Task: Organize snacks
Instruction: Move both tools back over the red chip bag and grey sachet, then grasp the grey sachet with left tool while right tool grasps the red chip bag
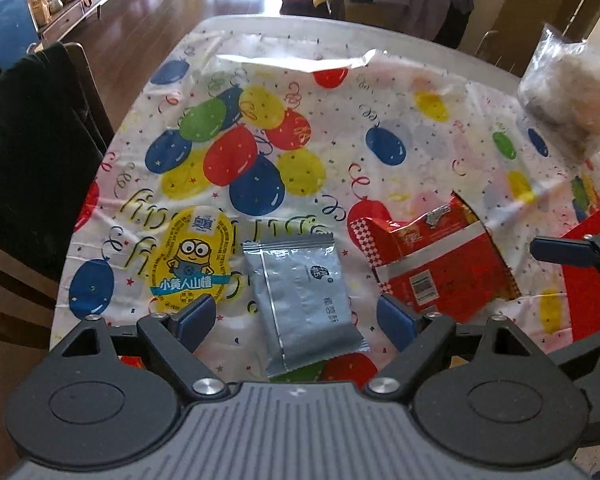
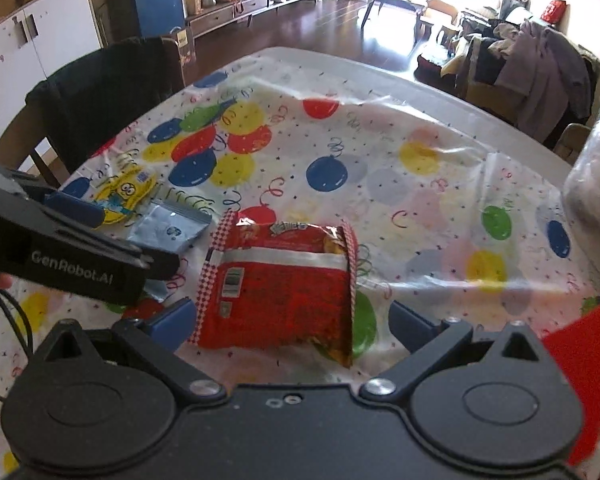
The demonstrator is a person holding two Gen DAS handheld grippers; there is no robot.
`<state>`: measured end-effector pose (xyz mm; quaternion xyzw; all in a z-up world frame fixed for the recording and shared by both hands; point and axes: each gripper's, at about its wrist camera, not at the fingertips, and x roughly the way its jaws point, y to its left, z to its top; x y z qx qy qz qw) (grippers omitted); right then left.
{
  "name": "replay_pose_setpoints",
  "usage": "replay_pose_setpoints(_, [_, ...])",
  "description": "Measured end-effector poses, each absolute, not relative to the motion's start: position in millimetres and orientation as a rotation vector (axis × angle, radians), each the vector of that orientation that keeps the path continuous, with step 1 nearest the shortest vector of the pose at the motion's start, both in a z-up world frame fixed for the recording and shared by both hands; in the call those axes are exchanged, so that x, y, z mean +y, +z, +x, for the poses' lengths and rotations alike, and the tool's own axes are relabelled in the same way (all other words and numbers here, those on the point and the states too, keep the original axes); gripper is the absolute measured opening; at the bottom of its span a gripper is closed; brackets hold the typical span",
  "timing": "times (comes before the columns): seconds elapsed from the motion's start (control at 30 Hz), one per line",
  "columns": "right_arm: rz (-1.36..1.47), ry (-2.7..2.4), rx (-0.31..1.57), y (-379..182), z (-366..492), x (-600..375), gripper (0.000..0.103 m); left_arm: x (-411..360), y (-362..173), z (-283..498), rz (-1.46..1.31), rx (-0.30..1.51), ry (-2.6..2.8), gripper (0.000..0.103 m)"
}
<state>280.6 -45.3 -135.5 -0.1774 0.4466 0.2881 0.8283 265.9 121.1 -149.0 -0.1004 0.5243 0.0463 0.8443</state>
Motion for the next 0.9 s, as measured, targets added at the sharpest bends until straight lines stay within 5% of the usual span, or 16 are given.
replay_pose_setpoints(0.1, [-0.380,0.607,0.961,-143,289,-40,0.103,121,-153,271,-0.215,1.116,0.105,0.085])
replay_pose_setpoints(0.27, [-0.383,0.615,0.981,-154,297,-31,0.103,121,-157,276,-0.230,1.129,0.087,0.065])
replay_pose_setpoints(0.47, [-0.378,0.615,0.992,-165,299,-26,0.103,120,-161,278,-0.219,1.146,0.090,0.058])
replay_pose_setpoints(0.67, [-0.356,0.626,1.010,-166,299,-27,0.096,116,-159,276,-0.192,1.136,0.081,0.048])
replay_pose_setpoints(0.9, [-0.328,0.615,1.008,-162,297,-33,0.079,118,-159,274,-0.211,1.138,0.082,0.047])
